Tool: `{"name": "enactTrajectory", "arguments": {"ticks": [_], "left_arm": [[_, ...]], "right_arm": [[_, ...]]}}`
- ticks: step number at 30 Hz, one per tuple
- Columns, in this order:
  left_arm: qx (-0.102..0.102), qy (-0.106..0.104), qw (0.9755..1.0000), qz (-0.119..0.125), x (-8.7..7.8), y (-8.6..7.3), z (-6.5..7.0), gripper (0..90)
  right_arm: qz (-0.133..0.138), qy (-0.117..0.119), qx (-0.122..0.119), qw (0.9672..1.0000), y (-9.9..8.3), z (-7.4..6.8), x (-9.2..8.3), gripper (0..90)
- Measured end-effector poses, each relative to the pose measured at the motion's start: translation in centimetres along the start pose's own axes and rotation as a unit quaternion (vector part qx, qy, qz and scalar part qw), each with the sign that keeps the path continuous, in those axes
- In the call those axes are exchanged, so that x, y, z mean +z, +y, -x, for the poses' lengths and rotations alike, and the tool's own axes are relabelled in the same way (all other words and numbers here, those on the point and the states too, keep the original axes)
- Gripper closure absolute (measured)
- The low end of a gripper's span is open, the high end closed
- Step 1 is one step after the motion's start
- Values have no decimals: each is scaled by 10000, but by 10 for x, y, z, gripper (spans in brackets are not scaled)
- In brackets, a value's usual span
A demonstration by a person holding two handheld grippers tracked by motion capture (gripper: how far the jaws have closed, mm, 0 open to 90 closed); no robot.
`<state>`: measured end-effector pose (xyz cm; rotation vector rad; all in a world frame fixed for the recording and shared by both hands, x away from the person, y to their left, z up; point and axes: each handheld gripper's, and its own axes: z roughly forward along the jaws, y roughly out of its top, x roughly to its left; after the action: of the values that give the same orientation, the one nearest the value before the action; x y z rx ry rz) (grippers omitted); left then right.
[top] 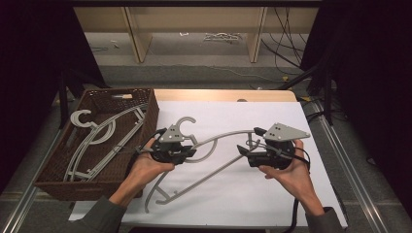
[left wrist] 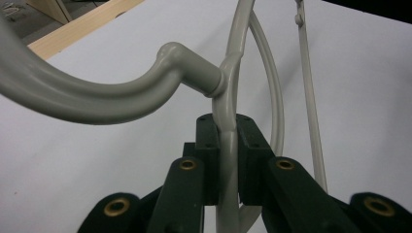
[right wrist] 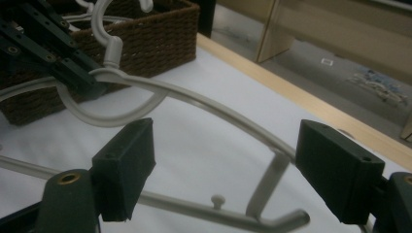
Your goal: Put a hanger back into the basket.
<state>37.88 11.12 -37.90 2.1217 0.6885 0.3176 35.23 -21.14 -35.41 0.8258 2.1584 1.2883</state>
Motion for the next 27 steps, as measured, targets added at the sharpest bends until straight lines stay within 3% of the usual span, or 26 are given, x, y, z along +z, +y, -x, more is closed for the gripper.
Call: {"name": "enactTrajectory", "arguments": {"ticks": [3,14,19,21,26,27], "left_arm": [[-102,66,9999,65,-6,-1,-5,820],[-404,165,9987,270,-39,9,-17,820],[-373,209,9985,344,-57,18,-23,820],[-504,155,9976,445,-62,20,-25,820],[-484,264,9975,452,-75,25,-30,820],[-362,274,9982,402,-78,25,-31,820]], "right_arm": [[216,-34,124,9997,-8,-3,-3,228],[458,-124,189,9987,-29,-19,-6,214],[558,-125,256,9980,-37,-24,-7,211],[565,-116,318,9978,-41,-25,-9,206],[527,-135,341,9979,-52,-25,-10,201],[527,-135,341,9979,-52,-25,-10,201]]}}
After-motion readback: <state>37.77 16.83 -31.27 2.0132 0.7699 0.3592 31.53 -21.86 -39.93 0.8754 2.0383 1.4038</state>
